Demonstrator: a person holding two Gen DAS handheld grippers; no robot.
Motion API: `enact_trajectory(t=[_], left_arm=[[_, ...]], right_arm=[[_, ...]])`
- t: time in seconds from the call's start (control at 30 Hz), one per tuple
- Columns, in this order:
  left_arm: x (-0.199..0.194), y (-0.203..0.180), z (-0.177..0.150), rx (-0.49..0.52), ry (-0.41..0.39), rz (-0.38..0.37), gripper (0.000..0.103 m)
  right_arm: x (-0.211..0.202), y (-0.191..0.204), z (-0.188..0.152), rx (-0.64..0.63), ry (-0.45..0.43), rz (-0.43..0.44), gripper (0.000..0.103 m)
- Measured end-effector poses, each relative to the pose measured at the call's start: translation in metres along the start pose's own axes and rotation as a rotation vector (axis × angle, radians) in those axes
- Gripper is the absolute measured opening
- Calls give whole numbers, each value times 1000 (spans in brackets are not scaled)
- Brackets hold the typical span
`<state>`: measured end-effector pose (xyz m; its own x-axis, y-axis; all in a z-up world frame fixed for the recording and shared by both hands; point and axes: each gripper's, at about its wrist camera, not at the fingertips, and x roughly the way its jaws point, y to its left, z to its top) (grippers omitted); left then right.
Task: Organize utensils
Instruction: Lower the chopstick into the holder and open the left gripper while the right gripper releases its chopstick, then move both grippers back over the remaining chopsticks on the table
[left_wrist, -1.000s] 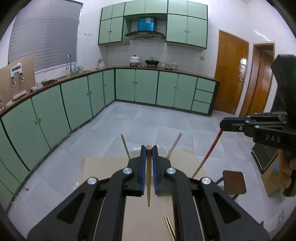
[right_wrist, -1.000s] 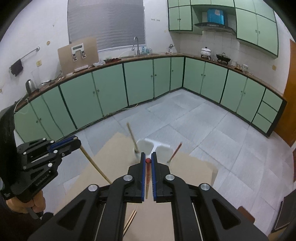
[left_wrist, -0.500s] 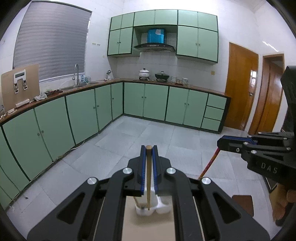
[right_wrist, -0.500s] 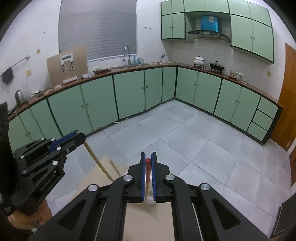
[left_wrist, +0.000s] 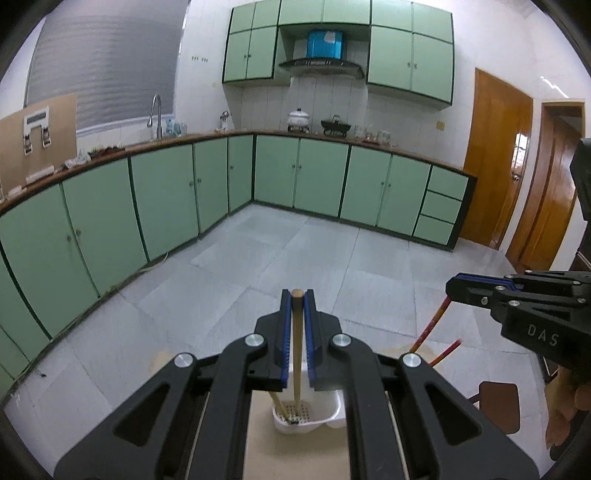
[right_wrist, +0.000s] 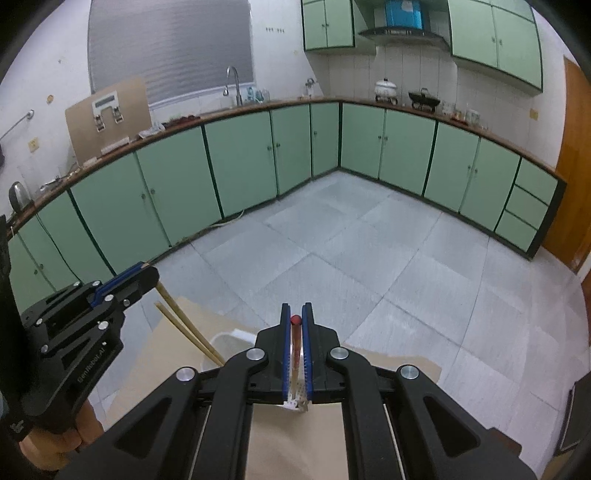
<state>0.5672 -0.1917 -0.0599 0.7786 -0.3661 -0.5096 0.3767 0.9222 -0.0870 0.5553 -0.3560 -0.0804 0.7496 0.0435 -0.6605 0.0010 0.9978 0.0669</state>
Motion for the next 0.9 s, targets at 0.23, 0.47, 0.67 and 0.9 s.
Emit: enact_trajectory(t=[0.23,0.47,0.67,0.9], left_arm=[[0,10,-14,-3,11,22,25],[-38,21,-16,14,-23,33,37],[-90,35,-54,25,-67,44,51],[-177,31,-170,49,-147,81,76]], right_arm=[[3,-5,-11,14,9,-3,8],[-33,-8,-19,30,-56,2,13],[-96,-3,-79,16,-164,24,15],[-142,48,-258,-2,-210,25,24]])
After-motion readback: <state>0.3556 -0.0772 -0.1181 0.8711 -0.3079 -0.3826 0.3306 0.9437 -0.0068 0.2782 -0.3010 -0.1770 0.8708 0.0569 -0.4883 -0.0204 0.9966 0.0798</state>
